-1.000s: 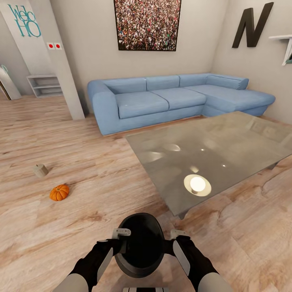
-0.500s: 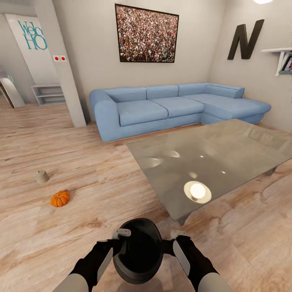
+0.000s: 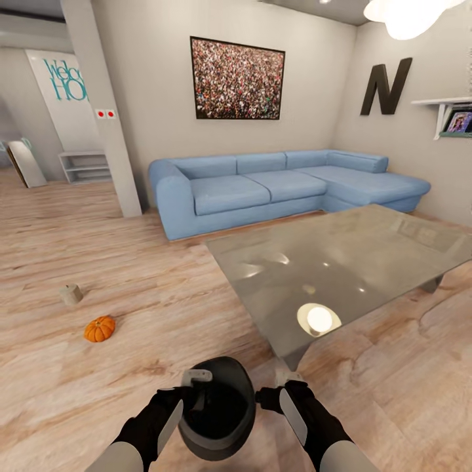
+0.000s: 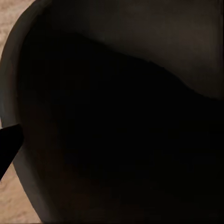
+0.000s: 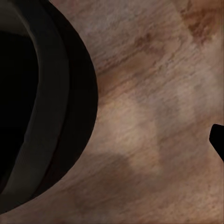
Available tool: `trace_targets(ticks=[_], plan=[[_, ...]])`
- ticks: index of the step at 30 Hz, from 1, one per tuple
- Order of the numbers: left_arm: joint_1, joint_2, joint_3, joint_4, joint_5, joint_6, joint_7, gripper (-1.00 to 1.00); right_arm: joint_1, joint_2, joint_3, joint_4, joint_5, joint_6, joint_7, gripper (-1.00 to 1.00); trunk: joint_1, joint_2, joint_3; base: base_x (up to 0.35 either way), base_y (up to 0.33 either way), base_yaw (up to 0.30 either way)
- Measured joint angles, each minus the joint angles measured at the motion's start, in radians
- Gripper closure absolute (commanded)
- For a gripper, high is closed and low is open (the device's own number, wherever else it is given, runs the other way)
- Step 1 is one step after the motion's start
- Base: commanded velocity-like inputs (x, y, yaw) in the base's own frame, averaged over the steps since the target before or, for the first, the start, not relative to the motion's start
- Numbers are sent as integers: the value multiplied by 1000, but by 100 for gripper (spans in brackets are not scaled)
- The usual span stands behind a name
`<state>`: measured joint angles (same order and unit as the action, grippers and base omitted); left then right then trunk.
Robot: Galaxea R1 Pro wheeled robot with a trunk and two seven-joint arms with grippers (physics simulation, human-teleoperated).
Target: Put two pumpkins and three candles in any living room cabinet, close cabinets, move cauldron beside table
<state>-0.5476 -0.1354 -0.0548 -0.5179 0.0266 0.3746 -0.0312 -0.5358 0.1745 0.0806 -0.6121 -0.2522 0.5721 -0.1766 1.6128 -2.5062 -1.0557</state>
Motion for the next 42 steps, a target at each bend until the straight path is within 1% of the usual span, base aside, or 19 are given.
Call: trace_targets(ticks=[9, 19, 28, 37, 42], plan=[[0, 0, 0, 0, 0, 1, 0, -100, 0, 0, 0, 0, 0, 0, 0, -100, -4, 2, 35, -68, 1, 0], [0, 0, 0, -6, 0, 2, 1, -100, 0, 0, 0, 0, 0, 0, 0, -100, -8, 4, 74, -130, 26, 0], [0, 1, 0, -9, 0, 2, 1, -100, 0, 0, 0, 0, 0, 0, 0, -100, -12, 7, 108, -238, 125, 0], [0, 0, 0, -10, 1, 3, 1, -100, 0, 0, 0, 0, 0, 0, 0, -100, -46, 69, 137, -268, 186, 4], [0, 0, 0, -10, 1, 2, 1, -100, 0, 0, 0, 0, -1, -1, -1, -100, -66, 104, 152, -88, 64, 186]])
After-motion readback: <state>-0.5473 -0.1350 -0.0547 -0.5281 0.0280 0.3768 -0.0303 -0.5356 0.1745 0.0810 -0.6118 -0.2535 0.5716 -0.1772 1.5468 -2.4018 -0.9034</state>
